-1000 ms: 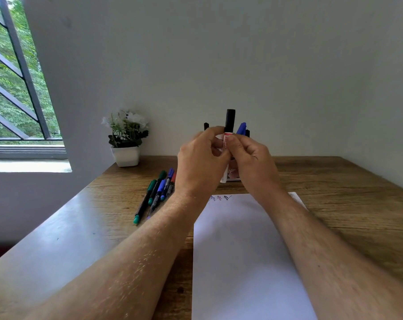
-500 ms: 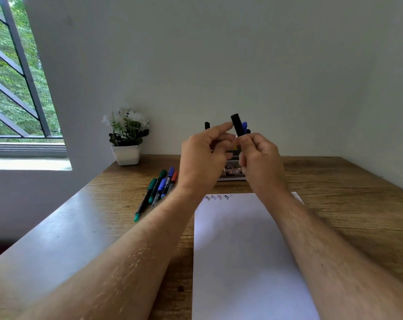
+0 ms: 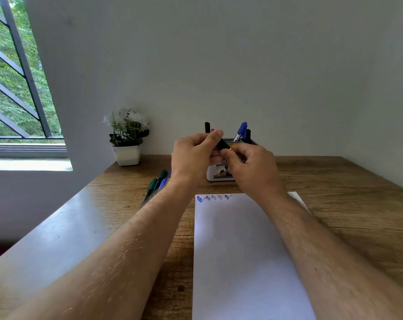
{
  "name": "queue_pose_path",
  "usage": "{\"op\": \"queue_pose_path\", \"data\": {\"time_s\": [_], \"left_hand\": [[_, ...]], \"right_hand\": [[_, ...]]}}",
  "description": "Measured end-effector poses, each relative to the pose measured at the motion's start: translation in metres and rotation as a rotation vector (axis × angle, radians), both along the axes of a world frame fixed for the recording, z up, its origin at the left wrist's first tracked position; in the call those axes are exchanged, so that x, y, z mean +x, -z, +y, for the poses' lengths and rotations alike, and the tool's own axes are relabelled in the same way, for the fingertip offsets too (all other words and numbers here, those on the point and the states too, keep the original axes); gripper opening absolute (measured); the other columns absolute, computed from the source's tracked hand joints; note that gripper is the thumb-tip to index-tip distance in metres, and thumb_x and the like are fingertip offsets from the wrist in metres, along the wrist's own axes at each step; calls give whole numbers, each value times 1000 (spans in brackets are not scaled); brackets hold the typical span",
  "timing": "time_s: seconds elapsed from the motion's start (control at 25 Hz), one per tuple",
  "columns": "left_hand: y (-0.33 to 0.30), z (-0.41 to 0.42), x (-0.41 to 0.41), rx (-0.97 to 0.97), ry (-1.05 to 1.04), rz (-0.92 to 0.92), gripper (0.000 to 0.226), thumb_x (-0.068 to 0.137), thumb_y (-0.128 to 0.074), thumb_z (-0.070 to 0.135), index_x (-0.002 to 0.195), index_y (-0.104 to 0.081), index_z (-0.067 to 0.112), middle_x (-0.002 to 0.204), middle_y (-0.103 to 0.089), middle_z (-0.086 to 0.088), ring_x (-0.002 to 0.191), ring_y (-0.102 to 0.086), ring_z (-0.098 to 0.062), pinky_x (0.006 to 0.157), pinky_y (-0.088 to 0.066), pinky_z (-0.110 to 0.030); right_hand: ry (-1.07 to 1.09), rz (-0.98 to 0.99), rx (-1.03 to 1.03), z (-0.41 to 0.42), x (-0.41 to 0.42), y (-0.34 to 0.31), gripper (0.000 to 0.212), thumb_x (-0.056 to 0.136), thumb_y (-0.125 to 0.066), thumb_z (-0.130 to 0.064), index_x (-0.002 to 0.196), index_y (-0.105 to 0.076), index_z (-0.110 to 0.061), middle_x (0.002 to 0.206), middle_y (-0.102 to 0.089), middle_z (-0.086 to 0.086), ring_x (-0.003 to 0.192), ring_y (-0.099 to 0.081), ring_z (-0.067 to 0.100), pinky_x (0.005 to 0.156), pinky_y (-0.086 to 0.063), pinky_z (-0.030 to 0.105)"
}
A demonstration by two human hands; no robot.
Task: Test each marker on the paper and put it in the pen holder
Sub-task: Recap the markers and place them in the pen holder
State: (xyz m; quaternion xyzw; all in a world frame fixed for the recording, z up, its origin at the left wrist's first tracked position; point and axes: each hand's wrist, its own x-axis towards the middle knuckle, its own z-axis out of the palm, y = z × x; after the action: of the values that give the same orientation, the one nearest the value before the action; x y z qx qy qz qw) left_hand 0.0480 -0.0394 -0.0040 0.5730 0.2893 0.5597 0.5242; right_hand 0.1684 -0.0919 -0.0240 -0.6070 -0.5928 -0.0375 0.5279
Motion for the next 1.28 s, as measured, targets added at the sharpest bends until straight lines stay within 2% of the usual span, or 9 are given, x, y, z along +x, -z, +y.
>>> {"op": "queue_pose_path", "data": {"time_s": [0.08,0.32,0.52,0.6,0.72,0.92,1.0,1.12,1.28], "left_hand": [[-1,0,-1,-13,9,-23,22,89,-73,28,91,-76,6,73,-75,-6,63,-71,-13,60,-56,-22],[-5,-6,-2,-33,12,-72,25,90,-71,26,95,-75,2,65,-72,-1,57,-67,-6,57,-54,-18],[-4,-4,-4,-30,-4,-95,26,89,-73,26,94,-76,1,73,-72,-9,58,-66,-8,56,-54,-19],[-6,-3,-5,-42,-27,-144,25,90,-72,25,93,-75,1,70,-71,-7,57,-65,-8,56,-54,-19],[-12,5,-13,-129,2,-318,21,91,-71,21,94,-71,0,65,-67,-3,54,-61,-6,56,-57,-18],[-14,2,-18,-294,251,-558,15,96,-60,9,101,-67,-3,82,-74,-15,70,-73,-16,65,-60,-19],[-15,-2,-17,-336,307,-601,17,98,-52,4,101,-67,-4,82,-74,-17,71,-74,-18,67,-60,-20],[-16,-5,-17,-357,349,-584,25,96,-45,3,108,-67,-5,81,-72,-16,70,-72,-18,67,-61,-22],[-14,-5,-15,-381,346,-463,40,89,-33,4,109,-68,-1,73,-64,-9,61,-59,-14,54,-55,-23]], "right_hand": [[-10,-4,2,-1,-1,0,29,97,-58,-39,103,-76,-18,78,-70,-6,71,-64,3,60,-46,14],[19,-37,41,-7,0,-12,33,93,-61,-46,87,-78,-18,63,-65,-8,55,-59,0,49,-37,9],[69,-66,17,-5,-7,-14,43,91,-57,-57,84,-76,-18,66,-67,-4,60,-63,7,50,-50,23],[91,-82,3,-7,-7,-15,46,90,-55,-60,76,-73,-20,63,-64,-7,57,-61,5,48,-45,18],[99,-41,51,-12,-6,-15,48,93,-55,-56,56,-52,-25,50,-49,-14,43,-50,0,42,-32,10],[-7,170,212,-11,-1,-11,44,100,-52,-41,73,-65,-9,50,-52,-10,45,-49,3,43,-33,11],[-79,220,260,-11,-3,-11,34,102,-48,-28,80,-68,-11,53,-52,-13,47,-48,3,47,-35,14],[-157,285,294,-9,-2,-12,28,96,-46,-20,86,-69,-10,60,-57,-8,51,-49,5,49,-38,22],[-155,331,275,-10,0,-13,24,94,-49,-17,101,-72,-11,63,-60,8,50,-51,17,47,-45,32]]}}
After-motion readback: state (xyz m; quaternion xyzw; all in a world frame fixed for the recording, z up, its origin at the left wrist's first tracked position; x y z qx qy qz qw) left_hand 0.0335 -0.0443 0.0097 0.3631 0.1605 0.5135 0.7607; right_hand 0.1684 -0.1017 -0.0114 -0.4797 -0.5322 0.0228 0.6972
